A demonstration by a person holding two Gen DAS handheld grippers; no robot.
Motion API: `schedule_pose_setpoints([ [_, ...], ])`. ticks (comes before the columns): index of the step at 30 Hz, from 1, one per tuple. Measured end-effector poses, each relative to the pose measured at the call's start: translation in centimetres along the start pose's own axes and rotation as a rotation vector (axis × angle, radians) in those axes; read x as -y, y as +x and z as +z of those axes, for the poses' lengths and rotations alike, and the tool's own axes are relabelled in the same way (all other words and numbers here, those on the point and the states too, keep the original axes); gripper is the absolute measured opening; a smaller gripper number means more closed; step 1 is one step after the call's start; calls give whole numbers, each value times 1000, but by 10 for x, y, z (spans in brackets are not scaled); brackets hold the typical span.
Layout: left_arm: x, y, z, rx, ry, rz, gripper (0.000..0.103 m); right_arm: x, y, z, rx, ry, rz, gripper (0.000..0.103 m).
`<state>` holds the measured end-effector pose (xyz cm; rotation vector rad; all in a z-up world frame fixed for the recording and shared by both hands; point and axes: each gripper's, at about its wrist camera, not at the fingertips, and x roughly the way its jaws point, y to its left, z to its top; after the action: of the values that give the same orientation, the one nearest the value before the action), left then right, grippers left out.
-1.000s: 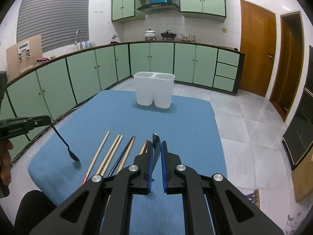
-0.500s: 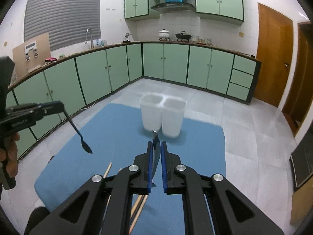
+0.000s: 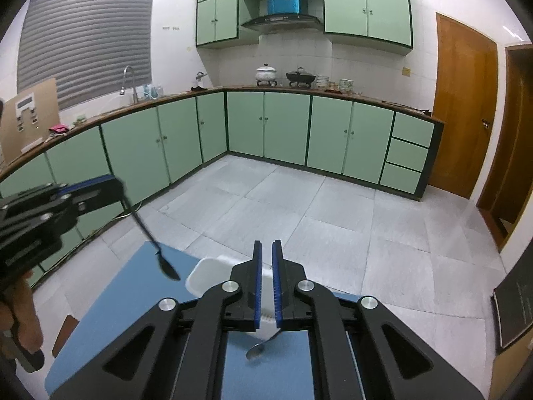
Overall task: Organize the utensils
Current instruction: 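Carry the black spoon in the left tool while the right tool carries the silver spoon toward the white holder, then lower the black spoon into a holder compartment and open the left tool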
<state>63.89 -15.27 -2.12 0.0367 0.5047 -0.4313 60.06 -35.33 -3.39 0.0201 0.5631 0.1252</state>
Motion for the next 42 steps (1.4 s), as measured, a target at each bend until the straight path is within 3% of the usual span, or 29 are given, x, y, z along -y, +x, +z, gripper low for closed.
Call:
schedule_pose_setpoints([
  [2,-3,26,-8,-38,-26,-20,8,10,10,-13,-15,16,24,6],
  [4,-2,44,-18,-57,1,10,8,29,23,-26,-39,22,27,6],
  [7,-2,68,-31,-93,30,23,8,69,49,-40,-85,80,-10,6],
  [9,-5,73,-34,-96,41,38,8,92,74,-48,-153,133,-10,8],
  [14,-16,89,-40,-135,12,36,9,127,174,-81,-442,313,89,11],
  [17,-15,95,-43,-150,31,47,12,139,211,-95,-511,407,115,14],
  [20,-16,99,-43,-153,37,54,14,141,235,-100,-543,440,131,14],
  [27,-23,97,-55,-167,26,51,18,140,262,-99,-570,434,77,16],
  [35,-33,90,-59,-160,6,36,22,132,268,-99,-563,434,29,17],
  [42,-38,89,-64,-167,-3,32,24,133,259,-107,-530,488,41,22],
])
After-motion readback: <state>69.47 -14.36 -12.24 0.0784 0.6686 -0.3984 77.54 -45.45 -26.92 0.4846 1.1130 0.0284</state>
